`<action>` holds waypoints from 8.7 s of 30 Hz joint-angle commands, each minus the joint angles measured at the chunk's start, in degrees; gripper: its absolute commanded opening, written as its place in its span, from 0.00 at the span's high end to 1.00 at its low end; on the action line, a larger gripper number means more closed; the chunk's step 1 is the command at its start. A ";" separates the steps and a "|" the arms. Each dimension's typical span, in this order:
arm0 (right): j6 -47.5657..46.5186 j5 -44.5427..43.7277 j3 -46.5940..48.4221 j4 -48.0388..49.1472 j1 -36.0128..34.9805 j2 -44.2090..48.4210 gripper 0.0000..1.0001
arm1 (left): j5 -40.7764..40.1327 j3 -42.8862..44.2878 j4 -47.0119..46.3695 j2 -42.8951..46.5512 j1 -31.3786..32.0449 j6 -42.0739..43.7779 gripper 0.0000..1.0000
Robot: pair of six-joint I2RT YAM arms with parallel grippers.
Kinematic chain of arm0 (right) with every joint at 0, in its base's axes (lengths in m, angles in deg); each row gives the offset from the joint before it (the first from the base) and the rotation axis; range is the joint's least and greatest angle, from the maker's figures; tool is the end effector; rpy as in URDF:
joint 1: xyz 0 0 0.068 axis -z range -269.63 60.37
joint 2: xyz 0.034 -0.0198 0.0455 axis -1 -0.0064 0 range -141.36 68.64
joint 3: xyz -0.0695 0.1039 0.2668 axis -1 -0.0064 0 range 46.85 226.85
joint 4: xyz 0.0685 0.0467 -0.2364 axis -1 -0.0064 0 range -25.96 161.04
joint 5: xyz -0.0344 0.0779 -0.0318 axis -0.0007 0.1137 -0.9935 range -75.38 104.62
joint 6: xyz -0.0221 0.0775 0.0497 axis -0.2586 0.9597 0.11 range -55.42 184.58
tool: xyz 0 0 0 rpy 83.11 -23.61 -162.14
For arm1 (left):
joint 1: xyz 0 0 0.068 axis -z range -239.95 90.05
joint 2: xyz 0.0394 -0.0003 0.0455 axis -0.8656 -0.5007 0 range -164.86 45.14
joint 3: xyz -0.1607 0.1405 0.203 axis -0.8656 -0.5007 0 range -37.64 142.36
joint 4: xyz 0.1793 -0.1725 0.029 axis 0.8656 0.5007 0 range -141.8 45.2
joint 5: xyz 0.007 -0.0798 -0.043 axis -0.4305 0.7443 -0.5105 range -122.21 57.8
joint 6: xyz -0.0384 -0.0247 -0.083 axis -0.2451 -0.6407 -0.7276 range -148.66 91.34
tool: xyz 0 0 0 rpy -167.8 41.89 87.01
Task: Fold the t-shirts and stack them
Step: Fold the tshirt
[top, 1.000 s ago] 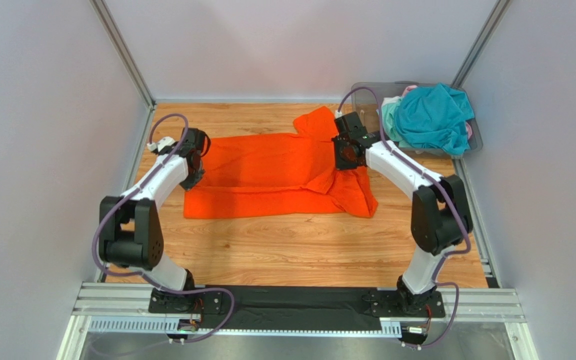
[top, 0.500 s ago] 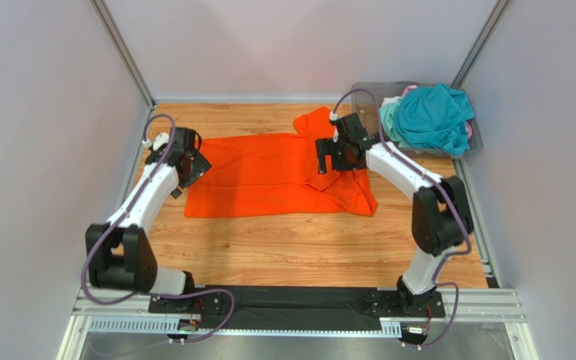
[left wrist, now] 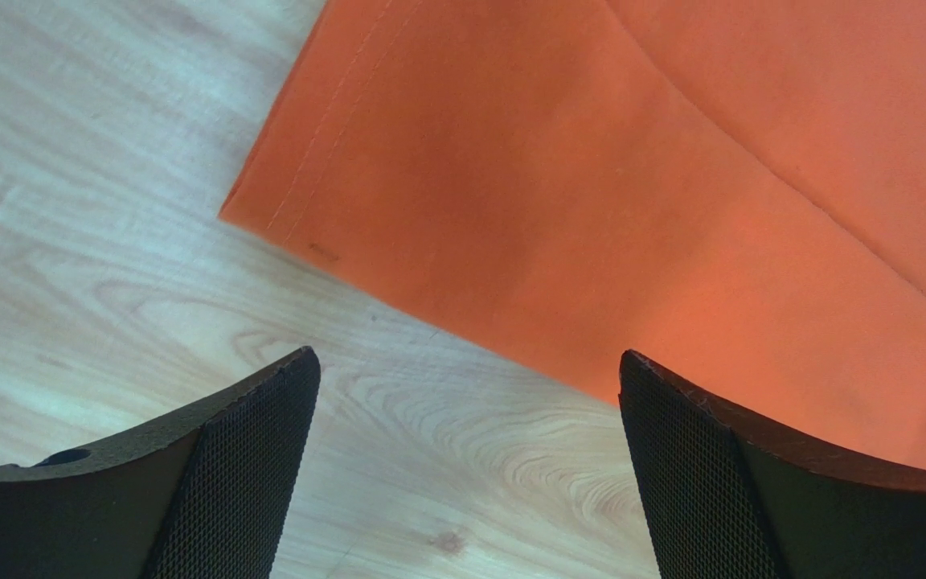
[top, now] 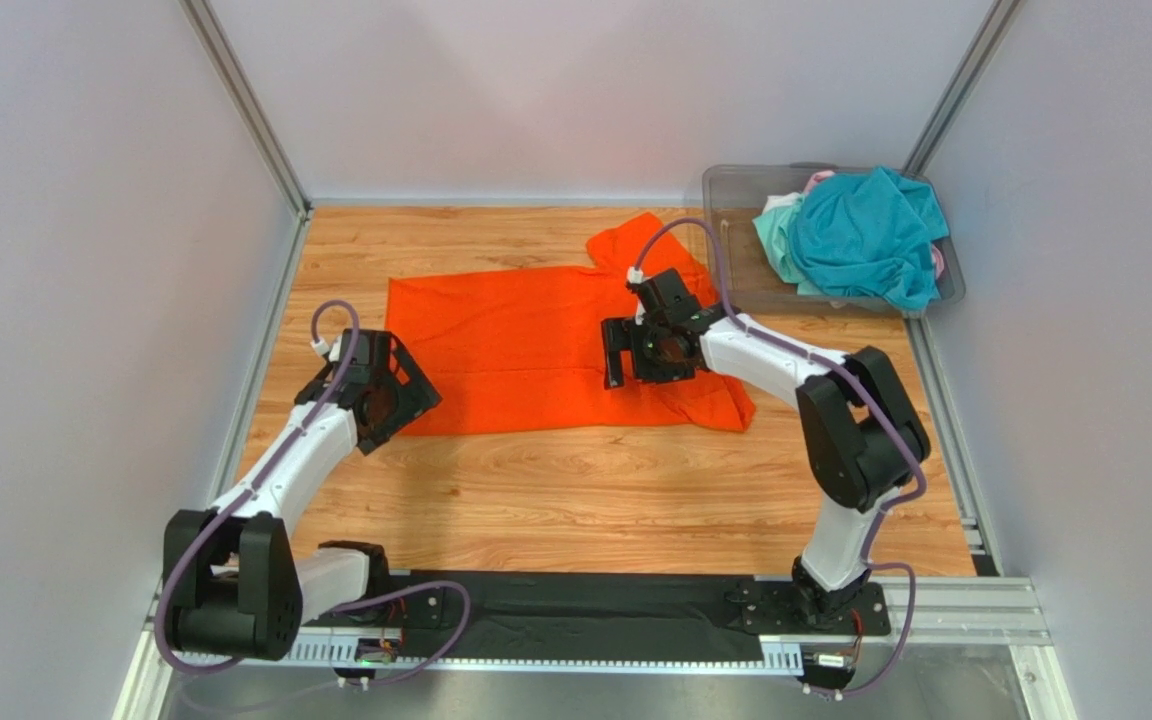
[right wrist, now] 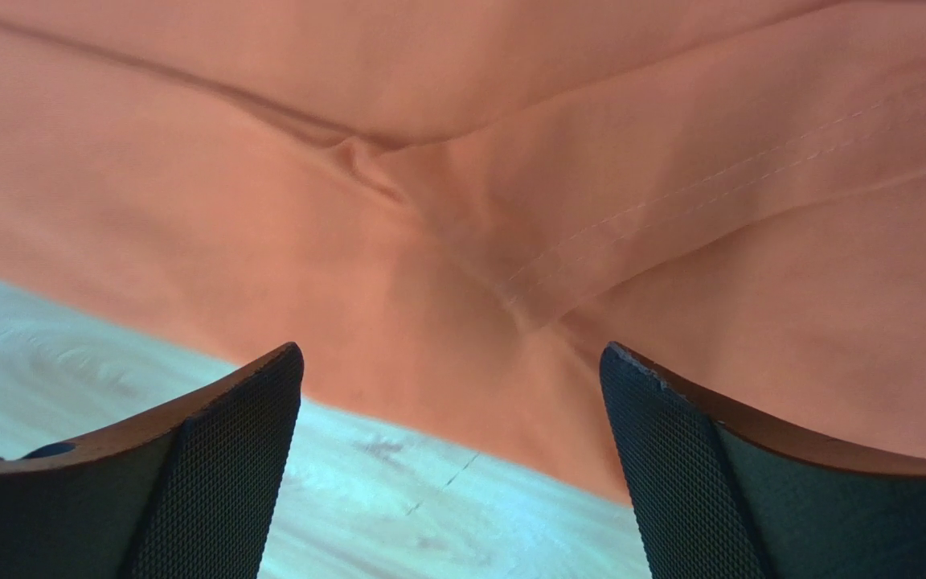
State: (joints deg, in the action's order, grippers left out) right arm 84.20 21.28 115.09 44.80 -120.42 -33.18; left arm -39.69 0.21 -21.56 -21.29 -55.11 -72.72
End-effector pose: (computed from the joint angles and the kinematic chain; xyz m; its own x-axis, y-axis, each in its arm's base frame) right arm 0.3266 0.2061 0.1774 -0.8871 -0.1403 -0.4398 -0.2767 0.9243 0.2631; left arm 0.2213 -0.0074 0.1811 -0.6241 -0.6391 -0.4495 -0.5810 0.7643 -0.2799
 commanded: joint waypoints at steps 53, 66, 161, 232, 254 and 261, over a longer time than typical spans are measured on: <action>-24.37 -16.31 51.81 -24.30 -3.58 -30.99 0.26 | 3.00 1.09 -7.65 -10.47 -2.56 2.83 0.00; -1.43 -14.74 15.75 -7.34 -3.76 0.91 0.00 | 2.56 1.09 -3.35 -2.66 -2.47 3.18 0.00; 22.49 -37.51 -33.79 -13.05 -21.69 61.22 0.00 | -9.47 44.94 22.32 -35.49 -8.71 -0.51 0.11; 6.58 -22.12 53.55 -19.46 6.09 -28.15 0.07 | 0.45 21.39 2.55 -21.28 -8.09 5.82 1.00; 0.60 -22.48 60.51 -21.39 6.70 -42.94 0.52 | 2.12 21.57 2.19 -22.69 -8.97 6.17 1.00; 2.00 -21.77 54.72 -21.13 6.35 -39.16 0.60 | 2.91 21.57 2.11 -22.95 -9.15 6.17 1.00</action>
State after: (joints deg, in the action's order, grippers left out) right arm 85.91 -1.21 172.27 26.48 -113.82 -74.03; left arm -37.86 21.65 -18.44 -44.48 -63.83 -67.69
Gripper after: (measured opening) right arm 0.430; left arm 0.007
